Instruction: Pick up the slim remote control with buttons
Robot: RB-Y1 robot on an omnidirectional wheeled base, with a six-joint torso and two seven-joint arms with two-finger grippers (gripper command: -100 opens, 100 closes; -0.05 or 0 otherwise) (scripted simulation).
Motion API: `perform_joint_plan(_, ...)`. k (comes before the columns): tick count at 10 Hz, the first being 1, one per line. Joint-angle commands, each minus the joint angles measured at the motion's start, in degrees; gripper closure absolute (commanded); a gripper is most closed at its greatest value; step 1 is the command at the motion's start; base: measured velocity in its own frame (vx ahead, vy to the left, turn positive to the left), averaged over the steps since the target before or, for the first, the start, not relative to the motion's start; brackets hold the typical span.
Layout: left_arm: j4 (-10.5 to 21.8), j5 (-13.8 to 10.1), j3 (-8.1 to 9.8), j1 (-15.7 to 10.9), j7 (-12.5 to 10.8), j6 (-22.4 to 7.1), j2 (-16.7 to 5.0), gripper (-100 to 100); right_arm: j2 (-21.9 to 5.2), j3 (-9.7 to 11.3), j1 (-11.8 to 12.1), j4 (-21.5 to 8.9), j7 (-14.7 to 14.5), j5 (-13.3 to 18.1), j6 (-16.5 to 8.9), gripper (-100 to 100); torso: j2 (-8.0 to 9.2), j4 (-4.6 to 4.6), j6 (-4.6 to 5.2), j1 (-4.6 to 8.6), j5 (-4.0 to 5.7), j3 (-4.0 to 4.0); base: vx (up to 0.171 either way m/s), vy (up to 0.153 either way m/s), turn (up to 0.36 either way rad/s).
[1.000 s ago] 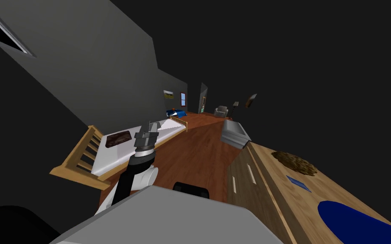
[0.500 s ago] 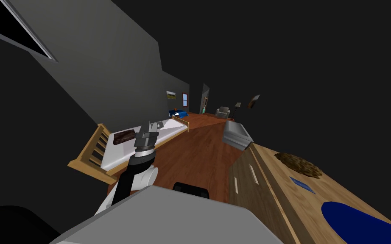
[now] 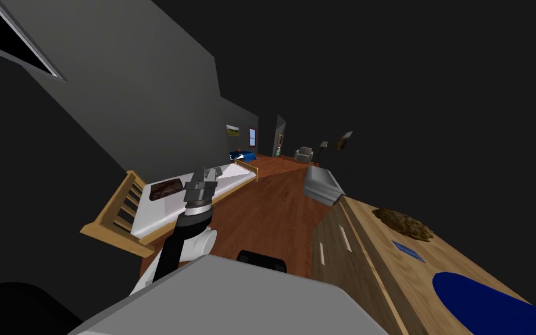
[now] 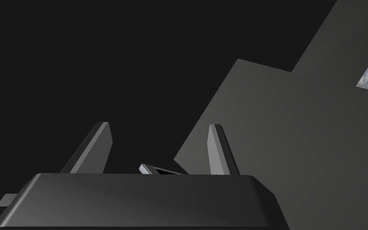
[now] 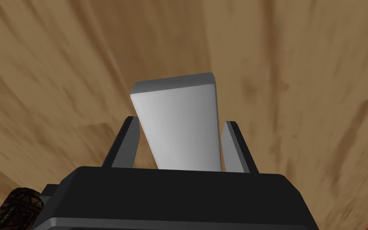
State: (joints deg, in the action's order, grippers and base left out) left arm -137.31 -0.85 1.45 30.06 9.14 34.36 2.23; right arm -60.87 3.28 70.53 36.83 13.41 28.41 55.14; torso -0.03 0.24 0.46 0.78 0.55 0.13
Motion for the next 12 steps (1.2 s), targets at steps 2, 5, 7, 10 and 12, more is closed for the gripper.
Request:
perform_joint_plan(2,0.00,0.00,0.01,0.01,0.00,0.00,-0.01,0,2.41,-4.11,2.69,3.12,-0.10,4.12,-0.40,100,-0.16,-0.04,0.06,0.24,0.06,-0.10,0.134,-0.127,-0.197)
perform_joint_plan(5,0.00,0.00,0.00,-0.01,0.00,0.00,0.00,0,5.71,-9.31,6.32,9.22,-0.43,9.11,-0.83,100,-0.03,0.08,-0.18,0.16,0.12,0.01,0.074,-0.087,-0.119)
perform_joint_plan(7,0.00,0.00,0.00,-0.01,0.00,0.00,0.00,0,7.36,-12.38,8.14,12.14,-0.60,12.19,-1.05,100,-0.06,0.14,-0.25,0.24,0.24,0.03,0.085,-0.063,-0.135)
perform_joint_plan(10,0.00,0.00,0.00,0.00,0.00,0.00,0.00,0,9.01,-16.26,9.95,14.86,-0.77,16.32,-1.26,100,-0.07,0.16,-0.15,0.26,0.31,0.04,0.088,-0.063,-0.127)
perform_joint_plan(12,0.00,0.00,0.00,0.00,0.00,0.00,0.00,0,10.66,-19.30,11.77,17.57,-0.94,19.37,-1.48,100,-0.11,0.14,-0.18,0.30,0.30,0.01,0.095,-0.078,-0.127)
